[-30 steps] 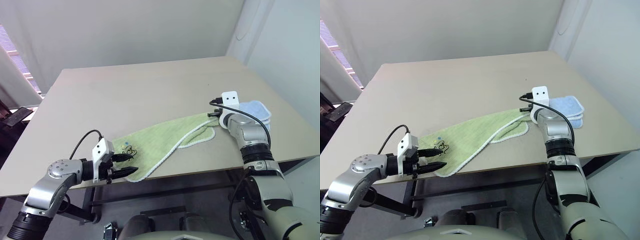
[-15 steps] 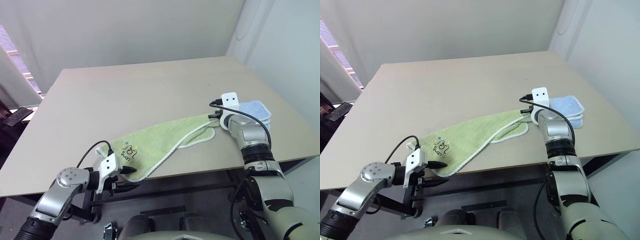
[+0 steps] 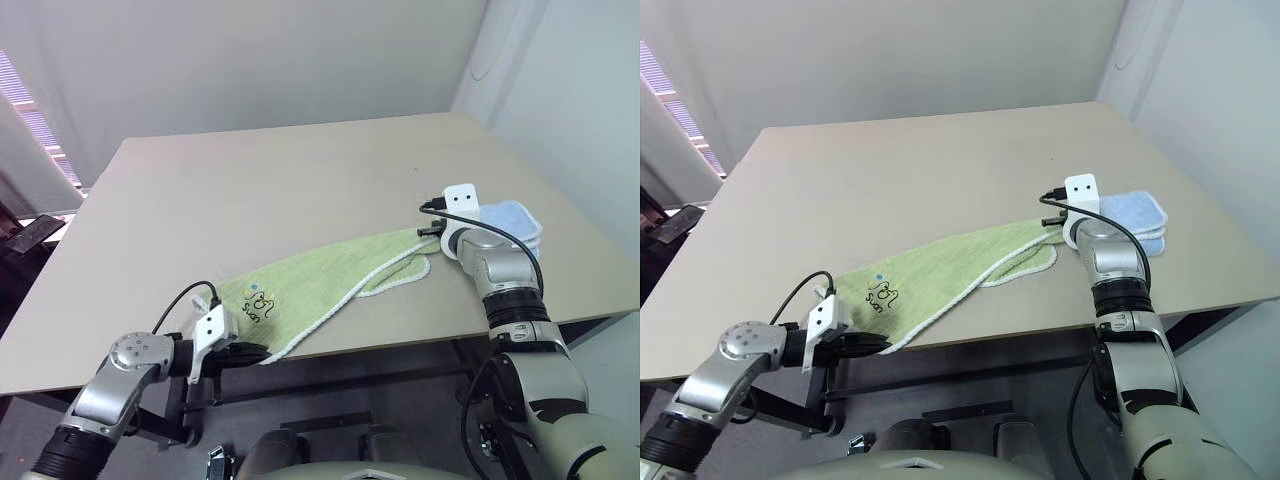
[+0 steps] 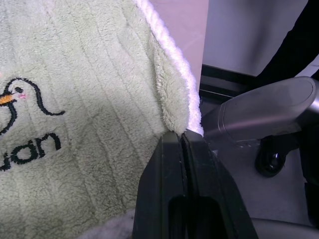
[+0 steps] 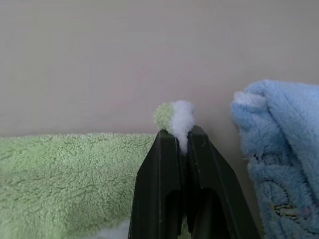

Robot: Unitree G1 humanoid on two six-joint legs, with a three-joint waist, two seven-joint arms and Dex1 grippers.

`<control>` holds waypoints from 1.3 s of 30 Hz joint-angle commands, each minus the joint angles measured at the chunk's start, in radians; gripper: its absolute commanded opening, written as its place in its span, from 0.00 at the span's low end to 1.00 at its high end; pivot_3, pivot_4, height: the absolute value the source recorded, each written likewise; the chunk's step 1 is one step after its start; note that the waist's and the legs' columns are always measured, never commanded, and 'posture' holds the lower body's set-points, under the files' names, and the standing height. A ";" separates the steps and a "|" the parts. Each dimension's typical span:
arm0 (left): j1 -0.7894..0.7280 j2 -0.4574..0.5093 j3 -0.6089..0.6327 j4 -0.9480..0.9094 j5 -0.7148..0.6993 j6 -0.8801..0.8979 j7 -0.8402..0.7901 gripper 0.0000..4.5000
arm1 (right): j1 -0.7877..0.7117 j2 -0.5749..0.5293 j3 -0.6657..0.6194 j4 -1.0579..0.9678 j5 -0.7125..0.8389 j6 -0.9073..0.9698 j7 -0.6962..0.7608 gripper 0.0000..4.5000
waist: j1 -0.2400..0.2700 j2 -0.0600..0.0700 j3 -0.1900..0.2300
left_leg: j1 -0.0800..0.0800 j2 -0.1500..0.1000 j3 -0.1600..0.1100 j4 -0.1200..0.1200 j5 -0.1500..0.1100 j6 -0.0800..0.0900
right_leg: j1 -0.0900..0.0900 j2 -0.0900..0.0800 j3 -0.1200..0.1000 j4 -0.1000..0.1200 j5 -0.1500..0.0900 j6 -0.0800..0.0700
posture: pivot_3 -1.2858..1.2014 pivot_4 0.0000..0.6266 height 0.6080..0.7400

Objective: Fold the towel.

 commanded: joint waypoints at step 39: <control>-0.200 0.005 0.270 0.087 -0.152 0.171 0.093 0.00 | 0.094 -0.375 0.203 -0.061 -0.148 -0.433 0.545 0.56 | 0.007 -0.002 0.001 | -0.001 0.000 0.001 0.001 0.000 0.000 | 0.001 -0.002 -0.001 -0.001 0.000 0.000 | 0.52 0.00 0.97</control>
